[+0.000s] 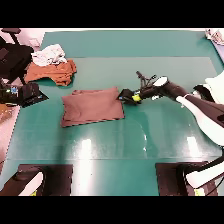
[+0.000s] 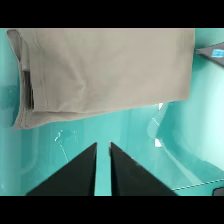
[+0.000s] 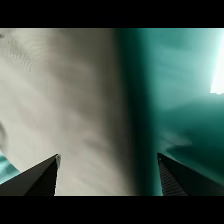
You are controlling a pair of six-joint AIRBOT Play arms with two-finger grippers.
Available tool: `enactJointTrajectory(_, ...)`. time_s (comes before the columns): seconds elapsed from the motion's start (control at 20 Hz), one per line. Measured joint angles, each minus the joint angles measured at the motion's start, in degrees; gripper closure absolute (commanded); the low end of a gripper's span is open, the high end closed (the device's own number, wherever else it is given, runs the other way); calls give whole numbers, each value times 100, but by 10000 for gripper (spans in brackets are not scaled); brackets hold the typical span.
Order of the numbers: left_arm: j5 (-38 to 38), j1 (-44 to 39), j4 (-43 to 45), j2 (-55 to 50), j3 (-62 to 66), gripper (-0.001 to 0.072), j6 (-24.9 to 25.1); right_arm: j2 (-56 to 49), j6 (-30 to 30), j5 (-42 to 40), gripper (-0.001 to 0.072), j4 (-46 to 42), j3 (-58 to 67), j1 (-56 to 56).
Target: Fold the shirts.
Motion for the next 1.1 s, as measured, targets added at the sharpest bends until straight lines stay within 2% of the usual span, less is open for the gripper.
enactJointTrajectory(0.05,-13,0,0,0,0,593,0,-94,-122,-170,48,280,-9,225)
enactJointTrajectory(0.15,-39,0,2,0,0,592,0,-278,-302,-520,446,542,153,671)
enactJointTrajectory(0.2,-52,-2,-2,0,0,592,2,-348,-345,-627,616,584,297,861)
enactJointTrajectory(0.25,-63,0,0,0,0,592,2,-352,-393,-708,691,695,514,1027)
enactJointTrajectory(0.3,-96,0,2,0,0,592,4,-302,-413,-796,691,748,728,1145)
enactJointTrajectory(0.4,-153,0,4,0,0,593,9,-26,-160,-896,692,304,1222,1204)
enactJointTrajectory(0.5,-229,-2,-2,0,0,593,13,437,610,-796,693,-804,1788,1049)
enactJointTrajectory(0.65,-319,0,-66,0,0,593,22,1130,1917,94,693,-3082,2699,317)
enactJointTrajectory(0.8,-350,0,-267,0,0,593,26,1554,2527,1123,693,-4520,3506,-1075)
enactJointTrajectory(0.95,-315,-2,-503,0,0,593,24,1685,2717,1674,693,-4839,4079,-2806)
enactJointTrajectory(1.1,-264,0,-715,0,0,593,11,1550,2726,1993,694,-4284,4553,-4463)
